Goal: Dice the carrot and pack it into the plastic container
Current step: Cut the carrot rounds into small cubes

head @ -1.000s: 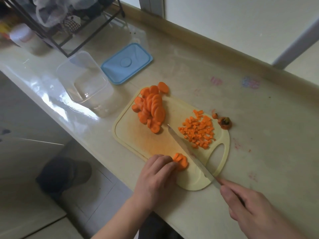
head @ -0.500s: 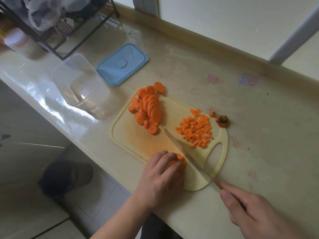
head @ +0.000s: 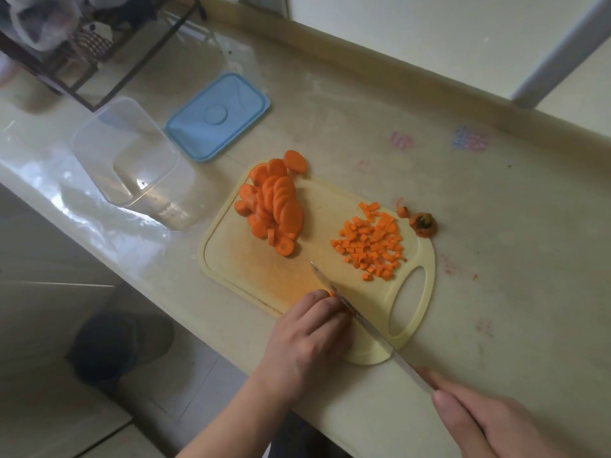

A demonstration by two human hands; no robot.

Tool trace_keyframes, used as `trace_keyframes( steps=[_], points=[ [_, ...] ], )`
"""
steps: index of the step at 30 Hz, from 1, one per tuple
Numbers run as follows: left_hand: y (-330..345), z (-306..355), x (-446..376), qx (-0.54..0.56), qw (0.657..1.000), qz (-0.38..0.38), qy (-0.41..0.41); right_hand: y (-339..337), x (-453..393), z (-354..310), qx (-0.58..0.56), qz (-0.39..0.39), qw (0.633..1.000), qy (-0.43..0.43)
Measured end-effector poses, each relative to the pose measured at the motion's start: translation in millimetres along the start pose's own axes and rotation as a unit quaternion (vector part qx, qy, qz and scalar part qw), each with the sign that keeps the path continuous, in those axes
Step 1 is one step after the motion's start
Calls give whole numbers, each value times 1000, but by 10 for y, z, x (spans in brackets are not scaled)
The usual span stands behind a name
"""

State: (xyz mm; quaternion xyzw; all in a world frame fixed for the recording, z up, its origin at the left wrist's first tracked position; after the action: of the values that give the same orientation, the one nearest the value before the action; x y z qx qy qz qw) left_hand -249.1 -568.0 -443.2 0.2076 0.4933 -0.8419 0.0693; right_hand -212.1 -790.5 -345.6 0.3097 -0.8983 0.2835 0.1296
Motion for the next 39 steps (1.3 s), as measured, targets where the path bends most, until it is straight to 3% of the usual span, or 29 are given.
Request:
trace_keyframes(
  steps=[3,8,15,24,29,32,39],
  points=[
    [-4,-11,2,8,1000,0,-2,0,-121,25,169,-21,981,-98],
    [-12,0,34,-16,1000,3,6,-14,-256,-80,50,-26,998,-15],
    [-24,22,41,-28,999,20,4,-113,-236,-200,-4,-54,998,11],
    [-29,-10,59,7,1000,11,-1,-73,-38,-118,52,-38,998,12],
    [-31,-13,53,9,1000,12,-7,35,-79,-18,176,-29,982,-69],
    [-38,-5,36,5,1000,9,-6,33,-200,-40,96,-42,994,-18],
    [-65,31,88,-20,1000,11,-5,-54,-232,-155,-18,-56,998,-8]
  ],
)
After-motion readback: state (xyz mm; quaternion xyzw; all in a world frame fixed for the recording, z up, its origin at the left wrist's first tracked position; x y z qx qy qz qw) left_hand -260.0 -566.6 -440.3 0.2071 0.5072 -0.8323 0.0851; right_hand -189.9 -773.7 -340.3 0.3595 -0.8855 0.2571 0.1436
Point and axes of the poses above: each hand's wrist, its own x-axis away from the middle knuckle, its own y-axis out of the palm, z = x × y, the point moved 2 cm from there along -x, towards the middle knuckle, and after that the axes turned 8 degrees about -x, right-handed, at the moved point
